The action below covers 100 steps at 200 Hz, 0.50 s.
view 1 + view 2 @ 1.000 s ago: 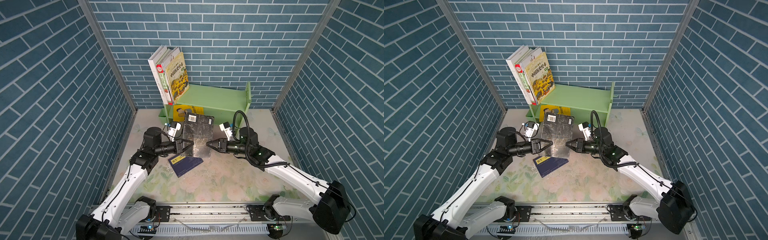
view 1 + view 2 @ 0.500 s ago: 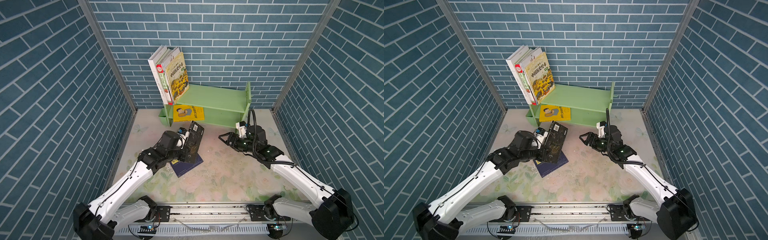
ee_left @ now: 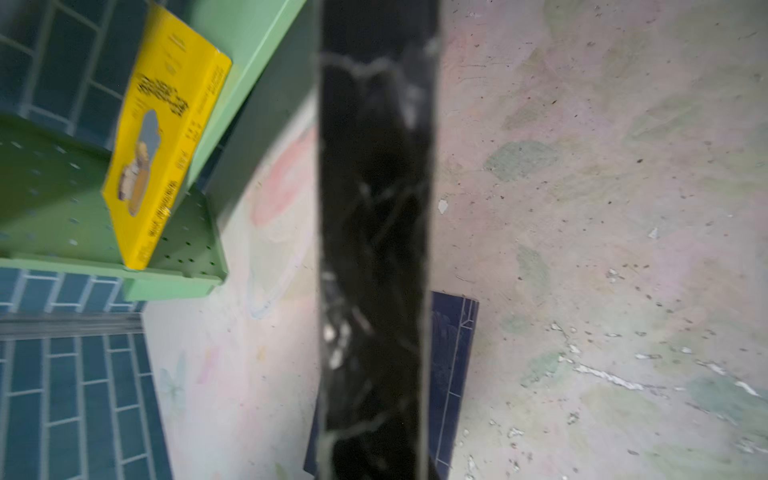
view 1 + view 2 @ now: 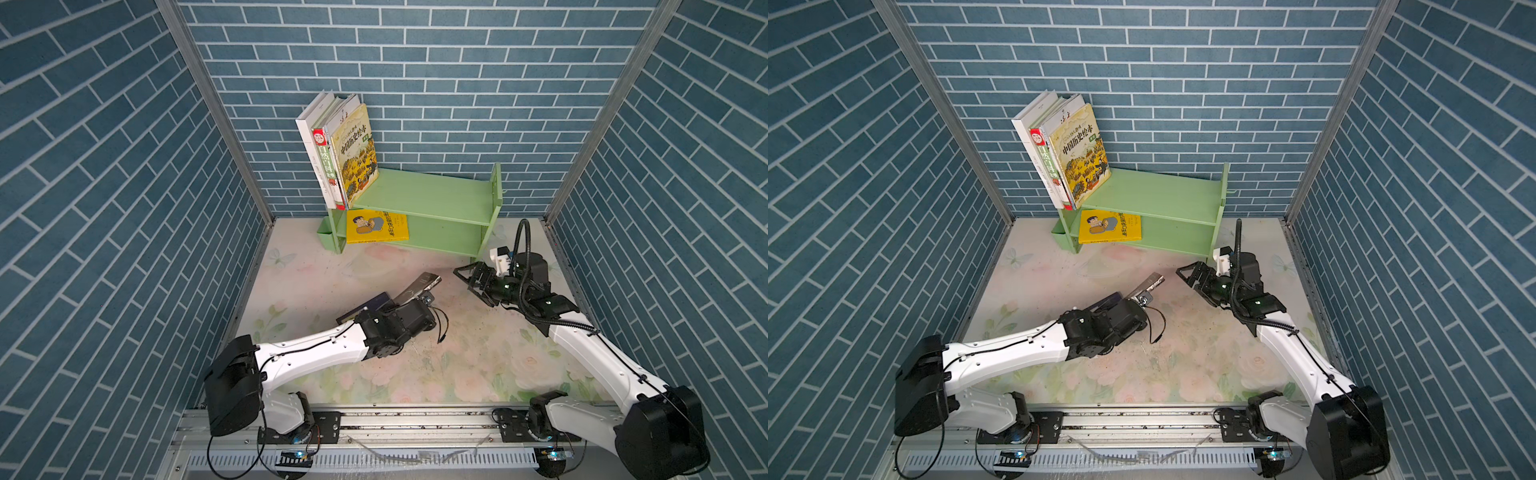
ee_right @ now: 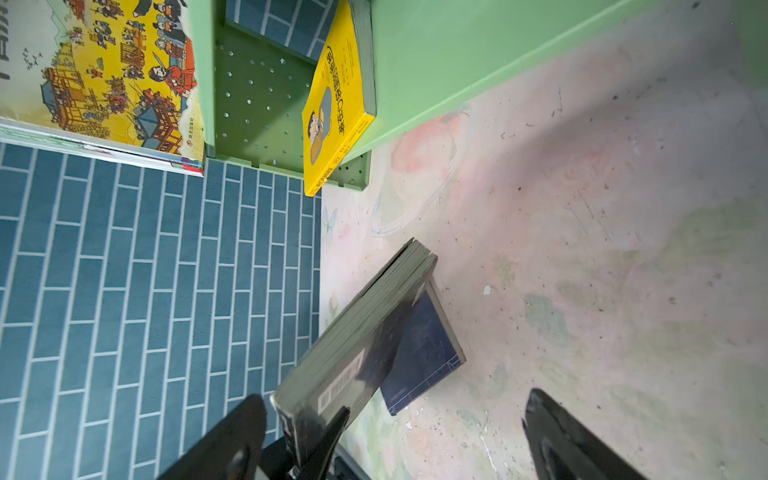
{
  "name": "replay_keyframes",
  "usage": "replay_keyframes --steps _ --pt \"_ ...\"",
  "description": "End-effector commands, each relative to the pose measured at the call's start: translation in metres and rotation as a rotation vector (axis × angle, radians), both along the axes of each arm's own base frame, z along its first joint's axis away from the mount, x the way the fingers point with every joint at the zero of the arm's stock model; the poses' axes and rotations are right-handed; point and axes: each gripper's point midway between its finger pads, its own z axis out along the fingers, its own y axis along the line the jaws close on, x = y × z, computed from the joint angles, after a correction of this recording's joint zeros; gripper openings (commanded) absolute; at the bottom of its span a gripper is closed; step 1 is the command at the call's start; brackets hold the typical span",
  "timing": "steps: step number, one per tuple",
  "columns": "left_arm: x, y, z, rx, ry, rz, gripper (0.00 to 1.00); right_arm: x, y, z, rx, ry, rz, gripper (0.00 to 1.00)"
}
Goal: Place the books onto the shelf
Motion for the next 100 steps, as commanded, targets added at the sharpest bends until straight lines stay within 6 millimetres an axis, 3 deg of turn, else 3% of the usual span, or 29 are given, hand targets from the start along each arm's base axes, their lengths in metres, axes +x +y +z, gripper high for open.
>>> replay_keyframes --steps 1,50,100 --pt "0.014 -0.005 0.029 0.091 -0.236 0.028 0.00 -0.010 0.019 0.002 0.150 0.089 0.103 0.99" --pt "0.012 -0.027 0.026 0.175 -0.392 -0.032 0.00 -0.016 0.027 -0.009 0.230 0.191 0.148 0.97" --pt "0.009 -0.041 0.014 0.259 -0.466 -0.093 0.00 -0.022 0.034 -0.030 0.309 0.288 0.179 0.74"
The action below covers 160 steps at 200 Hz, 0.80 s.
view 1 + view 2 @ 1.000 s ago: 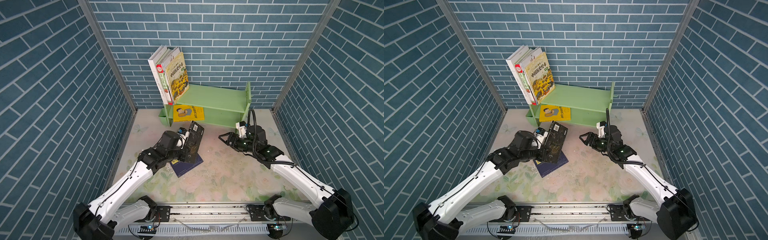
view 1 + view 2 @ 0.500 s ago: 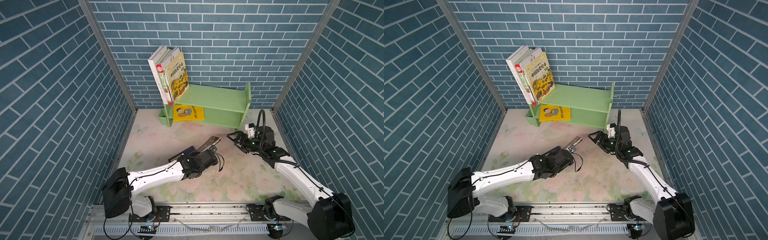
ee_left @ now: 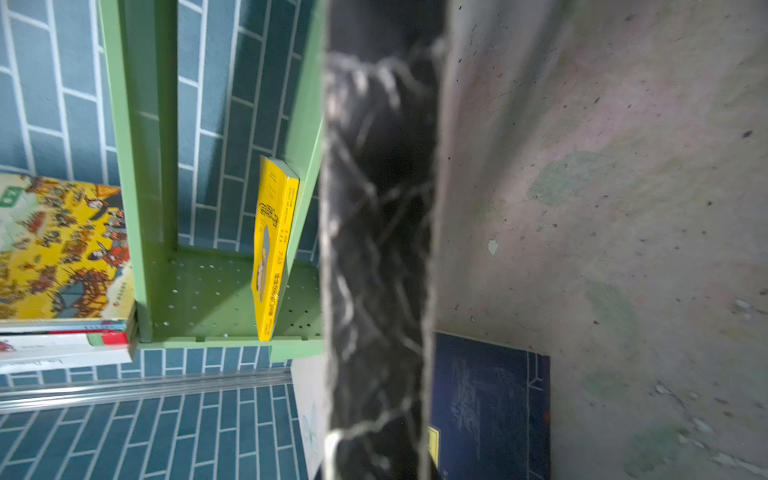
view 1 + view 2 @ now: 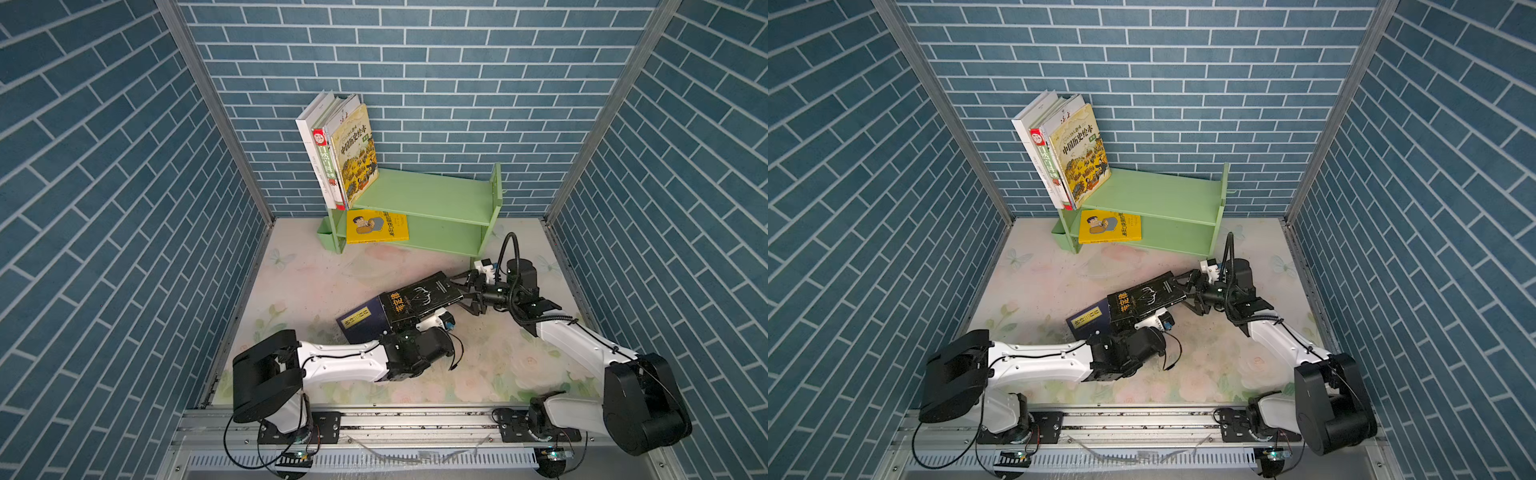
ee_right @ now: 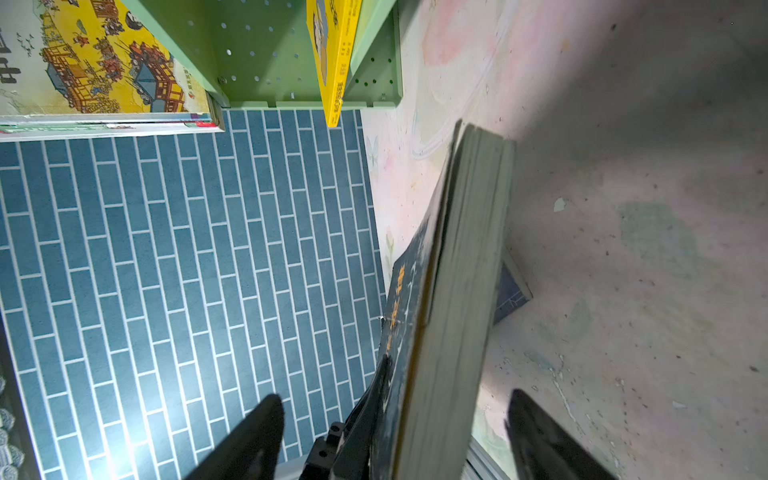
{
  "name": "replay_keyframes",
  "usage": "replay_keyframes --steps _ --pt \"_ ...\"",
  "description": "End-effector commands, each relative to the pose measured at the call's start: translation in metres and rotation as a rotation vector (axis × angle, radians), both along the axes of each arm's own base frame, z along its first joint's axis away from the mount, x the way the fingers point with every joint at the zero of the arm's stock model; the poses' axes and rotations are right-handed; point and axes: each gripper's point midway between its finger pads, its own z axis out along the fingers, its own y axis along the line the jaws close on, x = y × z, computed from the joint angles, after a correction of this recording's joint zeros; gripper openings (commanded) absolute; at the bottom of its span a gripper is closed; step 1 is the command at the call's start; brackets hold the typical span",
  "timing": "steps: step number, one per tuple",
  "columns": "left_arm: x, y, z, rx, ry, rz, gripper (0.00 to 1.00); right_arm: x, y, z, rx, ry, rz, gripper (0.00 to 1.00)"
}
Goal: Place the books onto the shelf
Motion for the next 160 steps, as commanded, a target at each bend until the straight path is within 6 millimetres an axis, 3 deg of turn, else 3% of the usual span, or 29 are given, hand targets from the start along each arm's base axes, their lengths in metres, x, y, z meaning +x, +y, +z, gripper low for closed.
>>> replay_keyframes --steps 1,11,25,46,57,70,95,112,135,160 --pt "0.003 -0.011 0.023 -0.027 -0.126 0.007 0.00 -0.005 0.005 -0.001 0.062 0.052 0.037 0.74" --pt "0.003 -0.014 0.021 -0.015 -0.131 -0.004 0.00 -0.006 0.005 -0.008 0.056 0.069 0.044 0.66" --pt "0.003 -0.015 0.017 0.000 -0.129 -0.011 0.04 -0.008 0.005 -0.015 0.038 0.079 0.053 0.47" --pt "0.002 -0.015 0.012 -0.008 -0.108 -0.009 0.25 -0.011 0.000 -0.029 -0.040 0.085 0.047 0.12" --pt "-0.001 -0.013 0.010 -0.029 -0.076 -0.010 0.37 -0.008 -0.004 -0.034 -0.087 0.071 0.030 0.00" --pt "-0.006 -0.012 0.009 -0.088 -0.005 -0.007 0.55 -0.004 -0.008 -0.036 -0.123 0.041 0.009 0.00" --pt "-0.025 -0.016 0.007 -0.280 0.197 -0.024 0.78 0.012 -0.010 -0.034 -0.143 -0.017 -0.039 0.00" --pt "-0.039 -0.015 0.009 -0.386 0.316 -0.019 0.84 0.022 -0.010 -0.036 -0.151 -0.033 -0.064 0.00" --pt "-0.051 -0.006 0.031 -0.529 0.409 -0.003 0.90 0.028 -0.009 -0.046 -0.144 -0.023 -0.086 0.00" --pt "-0.036 0.010 0.066 -0.782 0.503 0.042 0.95 0.026 -0.011 -0.061 -0.133 -0.007 -0.104 0.00"
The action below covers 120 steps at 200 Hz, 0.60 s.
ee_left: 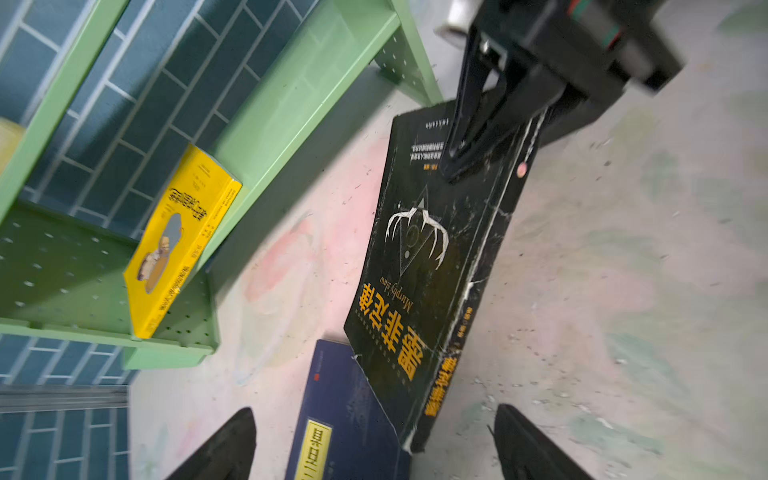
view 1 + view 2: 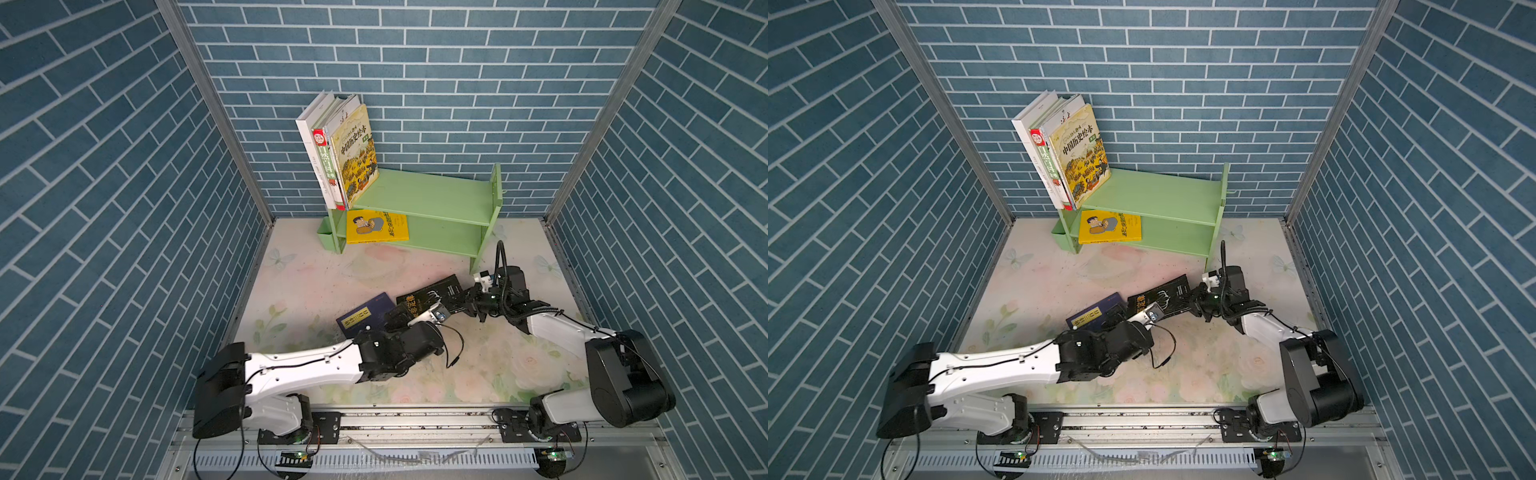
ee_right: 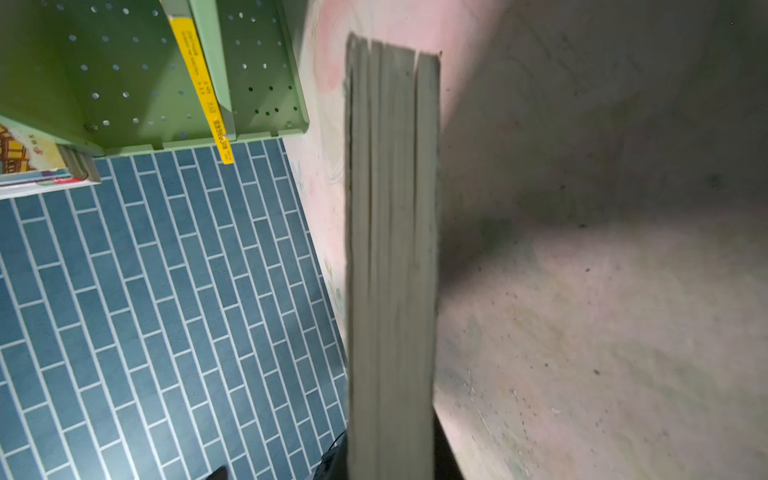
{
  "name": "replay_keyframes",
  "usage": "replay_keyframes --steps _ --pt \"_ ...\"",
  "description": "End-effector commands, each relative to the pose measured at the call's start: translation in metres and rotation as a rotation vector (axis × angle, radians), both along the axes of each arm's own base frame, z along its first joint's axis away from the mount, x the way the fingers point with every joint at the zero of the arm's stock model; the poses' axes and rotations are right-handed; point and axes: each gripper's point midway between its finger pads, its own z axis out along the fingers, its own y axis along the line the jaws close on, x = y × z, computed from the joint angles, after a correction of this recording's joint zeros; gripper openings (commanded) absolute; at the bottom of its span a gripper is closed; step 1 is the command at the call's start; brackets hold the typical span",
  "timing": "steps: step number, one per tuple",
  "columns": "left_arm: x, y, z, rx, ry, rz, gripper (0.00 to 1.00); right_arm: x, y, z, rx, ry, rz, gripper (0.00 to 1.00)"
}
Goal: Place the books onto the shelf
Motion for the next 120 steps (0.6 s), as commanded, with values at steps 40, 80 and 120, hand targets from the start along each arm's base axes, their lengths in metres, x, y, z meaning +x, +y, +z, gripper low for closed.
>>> replay_keyframes --steps 40,80,120 --pt "0.064 0.010 0.070 -0.711 0.215 0.069 1.00 0.003 -0.006 -0.003 0.005 -0.093 -0.055 0.00" --pt "0.122 -0.034 0.088 -0.894 0.308 0.006 1.00 -0.004 -0.013 -0.006 -0.020 -0.087 -0.092 0.00" --pt "0.163 -0.063 0.067 -0.937 0.267 -0.047 1.00 -0.007 -0.019 -0.006 -0.028 -0.092 -0.136 0.00"
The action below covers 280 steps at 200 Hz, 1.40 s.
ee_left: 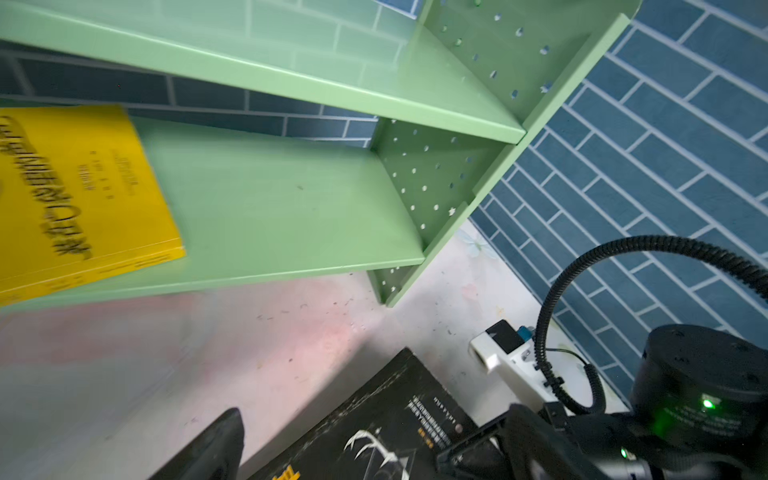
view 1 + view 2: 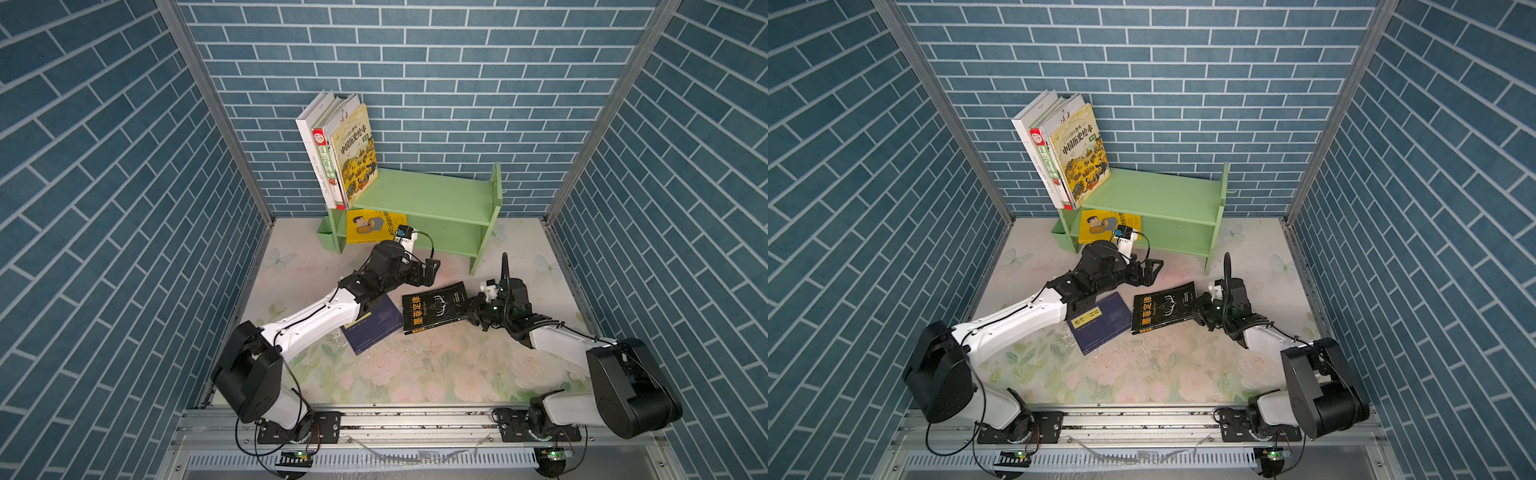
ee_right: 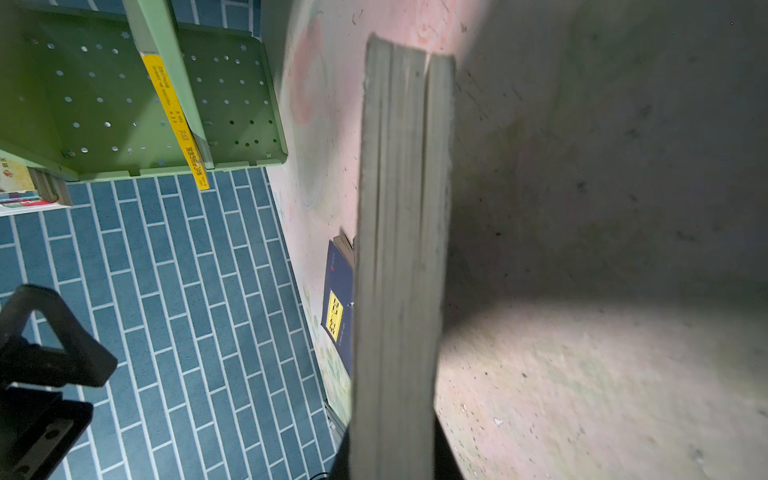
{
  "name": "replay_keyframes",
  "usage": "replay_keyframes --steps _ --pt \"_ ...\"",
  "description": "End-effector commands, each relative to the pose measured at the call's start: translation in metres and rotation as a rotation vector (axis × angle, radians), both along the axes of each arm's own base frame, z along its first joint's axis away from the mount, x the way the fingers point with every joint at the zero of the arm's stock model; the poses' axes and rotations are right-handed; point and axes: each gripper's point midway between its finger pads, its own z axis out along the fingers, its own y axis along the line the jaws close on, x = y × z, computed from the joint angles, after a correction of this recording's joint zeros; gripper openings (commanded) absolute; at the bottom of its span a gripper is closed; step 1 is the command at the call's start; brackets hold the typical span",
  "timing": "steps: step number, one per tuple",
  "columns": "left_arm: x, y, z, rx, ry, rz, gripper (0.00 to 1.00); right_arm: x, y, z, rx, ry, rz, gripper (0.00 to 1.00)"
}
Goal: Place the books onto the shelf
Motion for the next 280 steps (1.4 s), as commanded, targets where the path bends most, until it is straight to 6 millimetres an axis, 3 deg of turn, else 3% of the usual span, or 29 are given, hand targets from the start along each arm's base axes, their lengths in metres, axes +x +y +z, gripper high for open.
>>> replay_keyframes --steps 1,34,78,139,191,234,280 --pt "0.018 -0.021 0.019 -0.115 -0.085 -0.058 1.00 0.006 -0.001 0.014 0.023 -0.045 -0.046 0.00" --pt "0.046 -0.036 -0.014 0.014 -0.167 -0.073 1.00 0.005 -0.003 0.010 0.016 -0.029 -0.059 0.00" --pt "0.083 -0.049 -0.031 0.149 -0.264 -0.080 1.00 0.010 -0.004 0.002 0.003 -0.007 -0.079 0.00" --pt "0.142 -0.041 -0.062 0.175 -0.269 0.025 1.00 0.021 -0.002 -0.007 0.027 0.024 -0.113 0.00" --pt "0.164 -0.025 -0.079 0.164 -0.275 0.129 1.00 0.028 0.001 -0.010 0.033 0.038 -0.126 0.00" --pt "0.158 0.006 -0.105 0.194 -0.257 0.256 1.00 0.031 0.003 -0.013 0.031 0.051 -0.122 0.00" --pt "0.160 0.033 -0.116 0.223 -0.263 0.362 1.00 0.033 0.009 -0.013 0.040 0.056 -0.107 0.00"
